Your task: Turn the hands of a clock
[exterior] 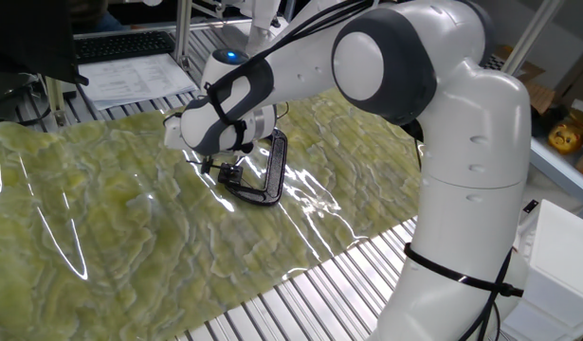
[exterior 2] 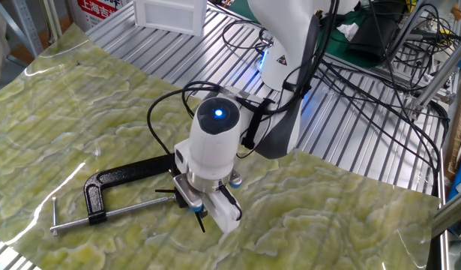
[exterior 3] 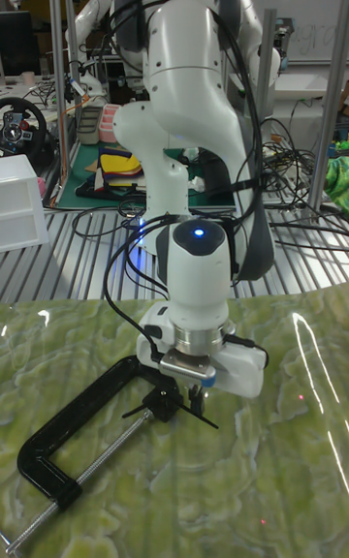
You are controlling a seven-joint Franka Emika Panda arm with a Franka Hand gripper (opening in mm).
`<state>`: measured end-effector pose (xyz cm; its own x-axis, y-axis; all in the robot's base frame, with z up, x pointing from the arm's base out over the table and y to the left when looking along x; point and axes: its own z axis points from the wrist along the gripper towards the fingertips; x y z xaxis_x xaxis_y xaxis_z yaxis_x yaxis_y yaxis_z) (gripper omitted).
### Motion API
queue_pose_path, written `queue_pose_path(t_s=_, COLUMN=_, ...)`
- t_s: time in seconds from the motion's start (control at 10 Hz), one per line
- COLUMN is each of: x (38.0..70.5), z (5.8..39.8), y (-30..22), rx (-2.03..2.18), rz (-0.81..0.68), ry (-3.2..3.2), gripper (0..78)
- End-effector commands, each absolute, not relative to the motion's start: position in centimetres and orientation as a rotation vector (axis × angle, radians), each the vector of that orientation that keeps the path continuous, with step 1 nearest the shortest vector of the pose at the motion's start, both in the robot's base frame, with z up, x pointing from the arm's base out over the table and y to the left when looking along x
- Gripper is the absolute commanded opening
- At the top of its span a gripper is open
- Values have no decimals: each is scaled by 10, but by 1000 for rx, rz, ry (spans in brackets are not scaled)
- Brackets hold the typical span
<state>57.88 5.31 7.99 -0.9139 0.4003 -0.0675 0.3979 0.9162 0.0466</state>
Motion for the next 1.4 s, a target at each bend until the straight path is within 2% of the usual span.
queue_pose_path(t_s=0.1, x=590, z=84, y=55, rx=639, rz=41, ry=2995, gripper=0)
queue_pose_path(t_s=1.4, x=625, z=78, y=31, rx=544, rz=44, ry=2989, gripper=0)
